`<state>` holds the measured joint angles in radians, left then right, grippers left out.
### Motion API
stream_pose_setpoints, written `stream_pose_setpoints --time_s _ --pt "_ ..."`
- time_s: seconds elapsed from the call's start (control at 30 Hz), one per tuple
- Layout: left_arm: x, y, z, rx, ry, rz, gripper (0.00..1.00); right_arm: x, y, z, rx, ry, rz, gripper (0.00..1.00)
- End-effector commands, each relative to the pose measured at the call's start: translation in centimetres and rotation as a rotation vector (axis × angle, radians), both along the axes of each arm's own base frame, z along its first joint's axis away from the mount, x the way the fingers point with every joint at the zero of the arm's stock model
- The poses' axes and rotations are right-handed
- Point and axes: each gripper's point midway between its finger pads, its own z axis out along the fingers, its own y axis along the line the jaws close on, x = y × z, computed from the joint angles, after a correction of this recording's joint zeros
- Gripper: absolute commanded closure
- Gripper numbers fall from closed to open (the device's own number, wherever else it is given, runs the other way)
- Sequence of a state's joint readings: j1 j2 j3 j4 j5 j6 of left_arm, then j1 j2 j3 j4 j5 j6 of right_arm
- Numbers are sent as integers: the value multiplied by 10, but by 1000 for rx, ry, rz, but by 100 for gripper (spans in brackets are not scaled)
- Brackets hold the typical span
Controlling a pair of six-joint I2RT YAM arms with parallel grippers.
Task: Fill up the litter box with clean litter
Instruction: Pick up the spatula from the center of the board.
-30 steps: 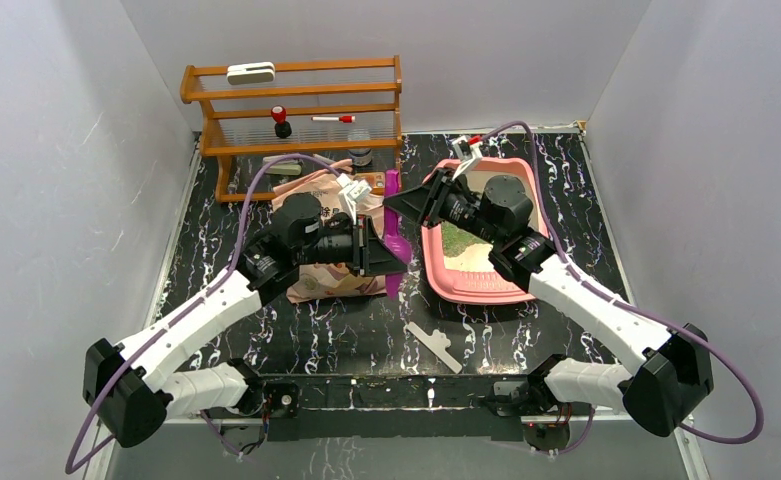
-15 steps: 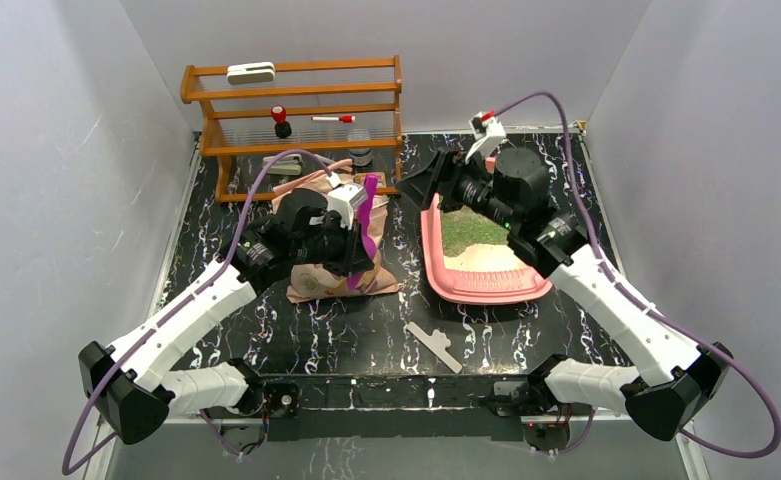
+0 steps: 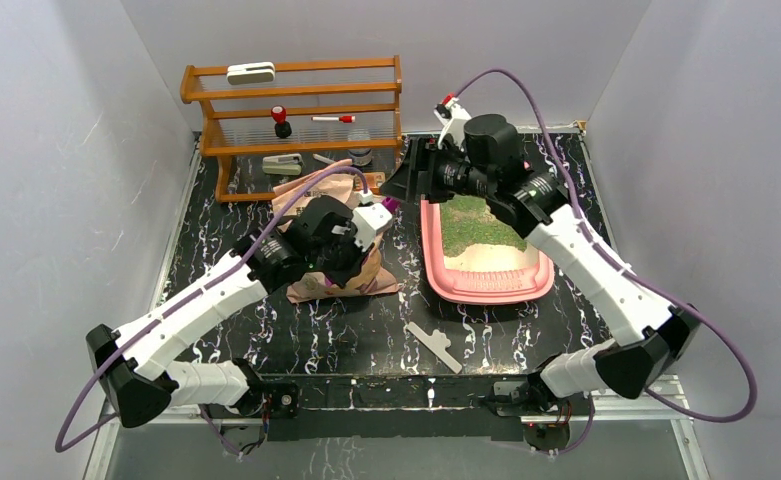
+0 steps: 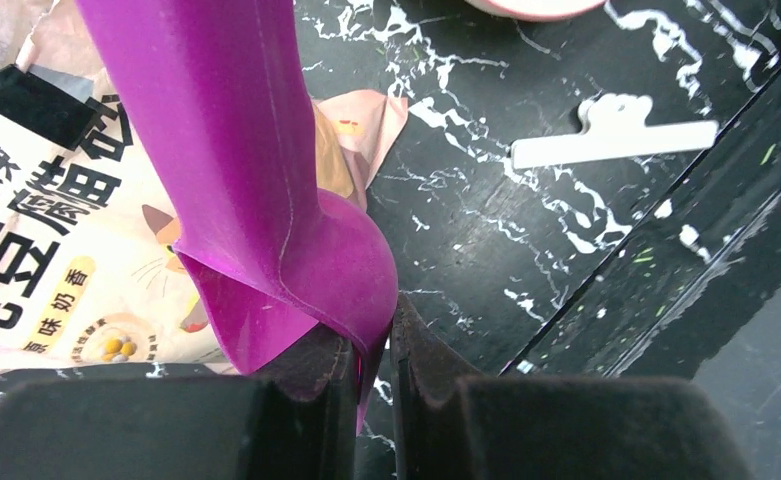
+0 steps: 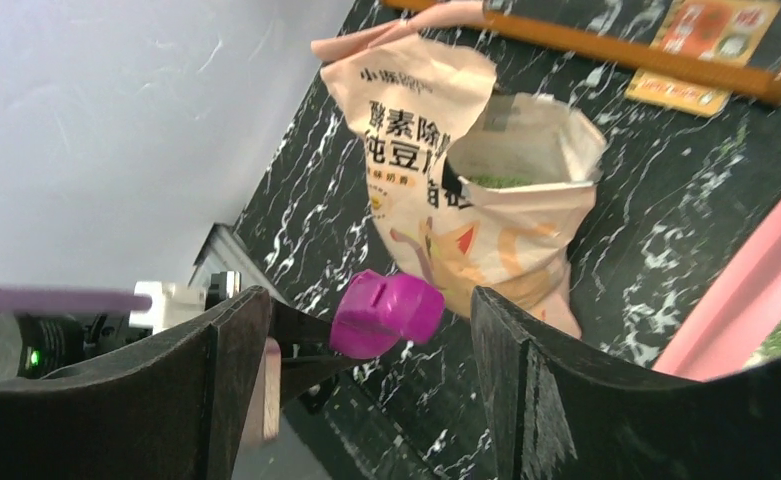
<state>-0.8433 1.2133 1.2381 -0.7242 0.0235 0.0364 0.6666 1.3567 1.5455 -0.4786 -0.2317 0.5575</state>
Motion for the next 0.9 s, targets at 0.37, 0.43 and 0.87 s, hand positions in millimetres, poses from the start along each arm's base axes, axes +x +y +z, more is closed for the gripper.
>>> stream_pose_setpoints --time_s 0.37,0.43,0.87 --pt "13 20 22 118 -213 -34 100 -25 32 -27 40 284 194 46" --pt "13 18 23 114 -218 -45 100 -25 34 -26 54 277 210 60" --pt "4 15 23 31 -198 -12 53 -11 20 -27 111 193 108 92"
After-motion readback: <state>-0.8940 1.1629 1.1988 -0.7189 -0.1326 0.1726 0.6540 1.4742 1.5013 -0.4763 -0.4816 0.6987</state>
